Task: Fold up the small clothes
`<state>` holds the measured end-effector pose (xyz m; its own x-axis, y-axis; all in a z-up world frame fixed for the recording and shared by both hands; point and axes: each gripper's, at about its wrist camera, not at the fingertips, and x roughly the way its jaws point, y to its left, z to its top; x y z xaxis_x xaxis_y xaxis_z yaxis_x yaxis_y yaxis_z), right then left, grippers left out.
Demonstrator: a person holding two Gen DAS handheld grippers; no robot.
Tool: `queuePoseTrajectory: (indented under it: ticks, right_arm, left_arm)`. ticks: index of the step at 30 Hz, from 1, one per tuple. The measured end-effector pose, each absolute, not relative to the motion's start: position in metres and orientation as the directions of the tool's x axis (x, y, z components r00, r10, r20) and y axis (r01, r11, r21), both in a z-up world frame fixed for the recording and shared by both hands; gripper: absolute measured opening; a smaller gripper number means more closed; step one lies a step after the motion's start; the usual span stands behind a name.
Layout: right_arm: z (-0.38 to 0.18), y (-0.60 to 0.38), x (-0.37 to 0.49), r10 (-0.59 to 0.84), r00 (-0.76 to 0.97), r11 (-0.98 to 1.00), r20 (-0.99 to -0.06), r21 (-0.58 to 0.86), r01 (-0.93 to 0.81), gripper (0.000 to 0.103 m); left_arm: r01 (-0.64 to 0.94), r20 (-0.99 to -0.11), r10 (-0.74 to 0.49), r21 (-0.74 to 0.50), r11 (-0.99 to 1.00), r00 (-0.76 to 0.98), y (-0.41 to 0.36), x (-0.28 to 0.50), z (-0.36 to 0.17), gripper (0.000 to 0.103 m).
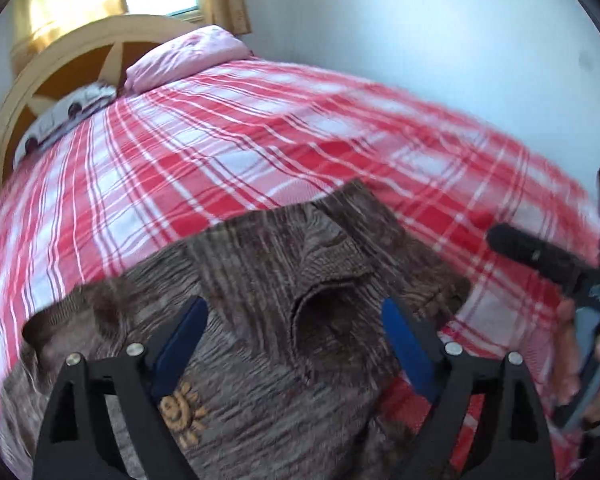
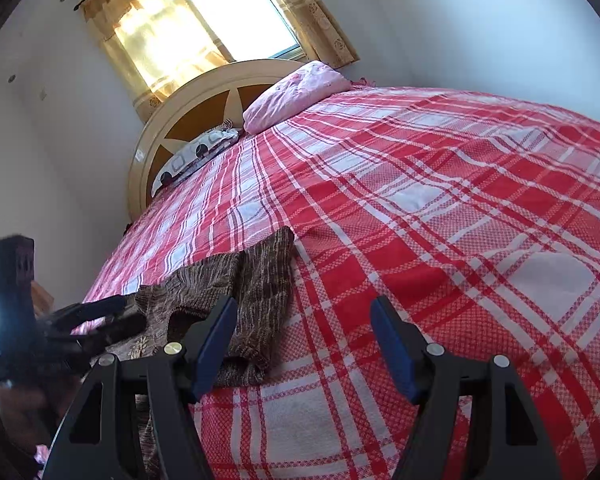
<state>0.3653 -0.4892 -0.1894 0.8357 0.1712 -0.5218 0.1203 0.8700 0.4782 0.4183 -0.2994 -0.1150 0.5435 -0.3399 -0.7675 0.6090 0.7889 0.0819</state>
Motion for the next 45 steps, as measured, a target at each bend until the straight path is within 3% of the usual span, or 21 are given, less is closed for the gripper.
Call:
queuePoseTrajectory:
  ticks: [1,4,7,8,9,19,27,45]
  right_arm:
    - [-0.19,-0.49,0.366,0.175,0.834,0.867,-0.524,0.483,0.122,0.07]
    - [-0.191,-0.49,0.367,0.179,0.83,0.866,-0.529,0.486,0.123,0.07]
    - [-0.191,-0.488,0.368,0.182,0.828,0.868,-0.53,0.483,0.119,0.07]
    - [-0.191,-0.488,0.368,0.18,0.827,0.868,-0.532,0.481,0.12,0.07]
    - [-0.191,-0.488,0.368,0.18,0.826,0.869,-0.534,0.48,0.121,0.07]
    - [-0.191,-0.486,0.369,0.171,0.823,0.876,-0.542,0.465,0.124,0.07]
    - [-0.191,-0.485,0.369,0.167,0.822,0.881,-0.544,0.457,0.123,0.07]
    - [-0.194,-0.481,0.373,0.17,0.807,0.889,-0.565,0.442,0.123,0.07]
  left_arm:
    - [0.615,-0.769,-0.33,0.102,0.782,0.547,-0.304,0.42,-0.119,0.088]
    - [0.626,-0.807,-0.28,0.138,0.767,0.52,-0.316,0.433,-0.138,0.063]
    - [0.646,-0.825,-0.315,0.076,0.76,0.468,-0.317,0.443,-0.146,0.041]
    - [0.649,-0.828,-0.334,0.047,0.76,0.451,-0.316,0.445,-0.144,0.014]
    - [0.646,-0.83,-0.351,0.015,0.763,0.434,-0.316,0.447,-0.143,0.006]
    - [0.505,-0.752,-0.544,-0.328,0.798,0.372,-0.248,0.455,-0.103,0.004]
    - [0.328,-0.693,-0.652,-0.566,0.756,0.307,-0.18,0.46,-0.104,0.004]
    - [0.149,-0.648,-0.678,-0.676,0.722,0.347,-0.088,0.449,-0.136,0.004]
